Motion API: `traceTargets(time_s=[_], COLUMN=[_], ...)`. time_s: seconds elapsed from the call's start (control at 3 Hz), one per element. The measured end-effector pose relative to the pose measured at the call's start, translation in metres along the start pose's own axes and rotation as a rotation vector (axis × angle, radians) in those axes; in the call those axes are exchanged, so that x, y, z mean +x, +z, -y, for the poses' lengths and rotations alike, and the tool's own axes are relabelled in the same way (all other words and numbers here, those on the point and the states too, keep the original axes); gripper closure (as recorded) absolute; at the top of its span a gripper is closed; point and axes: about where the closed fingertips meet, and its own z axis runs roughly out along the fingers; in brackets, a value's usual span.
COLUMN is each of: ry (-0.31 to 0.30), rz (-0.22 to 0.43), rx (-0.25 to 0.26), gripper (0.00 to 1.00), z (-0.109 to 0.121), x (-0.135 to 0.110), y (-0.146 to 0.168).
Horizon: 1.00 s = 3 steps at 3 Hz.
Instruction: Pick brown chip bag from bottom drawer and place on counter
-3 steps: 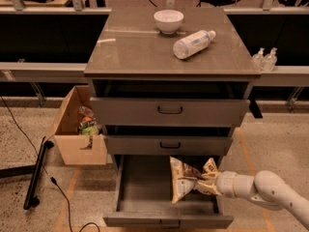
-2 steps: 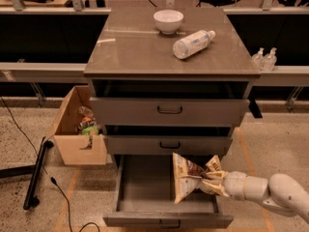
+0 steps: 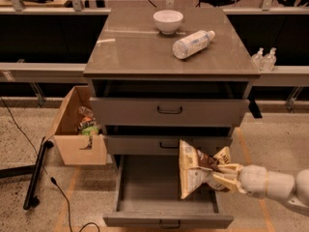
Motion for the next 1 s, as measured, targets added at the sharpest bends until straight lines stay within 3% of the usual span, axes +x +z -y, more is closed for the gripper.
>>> traceTargets(time_s=[0.33,0.67,1.0], ry=[0.007,-0.091,-0.091], rz=[0.001,-0.045,-0.045], rx=[-0.027,-0.005,-0.005], gripper=[1.0,1.0,1.0], z=[0.009,0.021,0.021], x=[-0.07,-0.147,-0.147], y=[-0.032,-0.06,-0.06])
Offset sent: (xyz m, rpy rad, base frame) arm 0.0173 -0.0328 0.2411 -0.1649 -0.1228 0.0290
